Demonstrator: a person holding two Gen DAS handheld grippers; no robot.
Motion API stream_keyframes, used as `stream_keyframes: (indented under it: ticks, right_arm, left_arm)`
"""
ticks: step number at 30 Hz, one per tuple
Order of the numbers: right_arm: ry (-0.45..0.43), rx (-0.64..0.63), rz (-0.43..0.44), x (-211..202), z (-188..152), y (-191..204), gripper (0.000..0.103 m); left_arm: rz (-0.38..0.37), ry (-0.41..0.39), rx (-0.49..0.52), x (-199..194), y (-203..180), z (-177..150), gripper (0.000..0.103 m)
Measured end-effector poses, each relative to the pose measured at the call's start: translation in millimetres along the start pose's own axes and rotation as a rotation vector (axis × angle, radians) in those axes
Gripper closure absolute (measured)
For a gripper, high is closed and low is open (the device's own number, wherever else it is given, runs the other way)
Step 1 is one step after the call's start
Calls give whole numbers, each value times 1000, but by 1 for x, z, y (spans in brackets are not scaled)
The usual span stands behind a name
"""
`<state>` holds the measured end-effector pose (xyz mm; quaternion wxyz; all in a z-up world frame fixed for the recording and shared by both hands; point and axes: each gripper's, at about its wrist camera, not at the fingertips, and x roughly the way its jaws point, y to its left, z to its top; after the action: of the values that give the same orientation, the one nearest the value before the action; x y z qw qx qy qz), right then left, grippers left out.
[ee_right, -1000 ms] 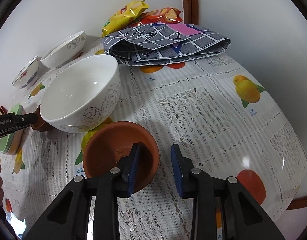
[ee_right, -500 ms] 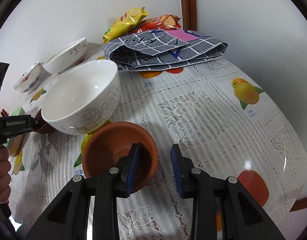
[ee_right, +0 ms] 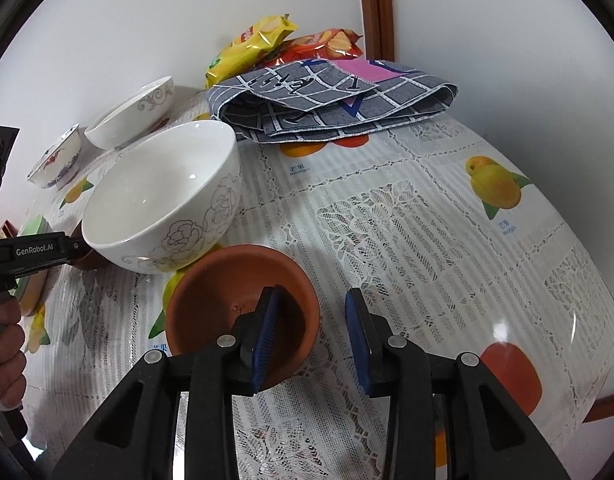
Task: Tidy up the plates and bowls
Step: 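Close the left gripper on one brown bowl rim while the right gripper grasps the other, then lift both brown bowls and carry the right gripper's bowl toward the white bowl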
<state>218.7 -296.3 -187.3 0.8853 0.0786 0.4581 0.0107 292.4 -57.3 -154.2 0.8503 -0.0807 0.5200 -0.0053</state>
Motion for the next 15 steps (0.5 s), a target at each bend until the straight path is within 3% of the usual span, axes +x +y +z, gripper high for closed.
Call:
stream_keyframes:
  ticks: [3,7,15]
  right_arm:
    - [4,9,6,0,1,-1,69]
    - [9,29,30,0,3,-2,86]
    - [-34,46,23,-13,4,3,93]
  left_arm:
    - [-35,12,-21,0,2,0,85]
    - [-44,12,-26,-1,3,-1,88]
    - [-78,0,-9,-11,2,-5,95]
